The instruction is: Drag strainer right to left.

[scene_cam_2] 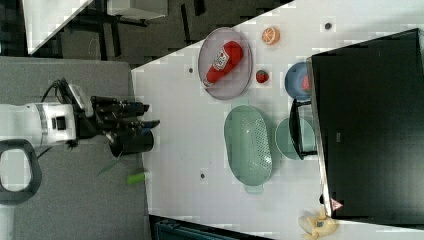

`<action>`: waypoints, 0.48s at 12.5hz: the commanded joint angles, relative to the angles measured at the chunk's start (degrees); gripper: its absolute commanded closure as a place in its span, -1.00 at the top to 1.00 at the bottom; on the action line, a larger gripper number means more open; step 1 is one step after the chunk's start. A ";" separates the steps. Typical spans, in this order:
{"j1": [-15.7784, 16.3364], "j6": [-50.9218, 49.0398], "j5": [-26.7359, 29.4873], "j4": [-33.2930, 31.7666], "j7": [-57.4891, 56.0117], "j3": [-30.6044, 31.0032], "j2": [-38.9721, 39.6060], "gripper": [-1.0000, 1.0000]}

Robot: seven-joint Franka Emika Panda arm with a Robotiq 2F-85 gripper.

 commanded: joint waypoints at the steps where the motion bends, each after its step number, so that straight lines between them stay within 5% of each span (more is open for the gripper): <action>1: -1.36 -11.00 0.79 -12.68 4.40 -2.12 -23.02 0.59; 3: -1.36 -10.95 0.79 -13.01 4.39 -2.13 -22.96 0.99; 6: -1.33 -6.56 0.80 -16.52 4.53 -2.04 -21.00 1.00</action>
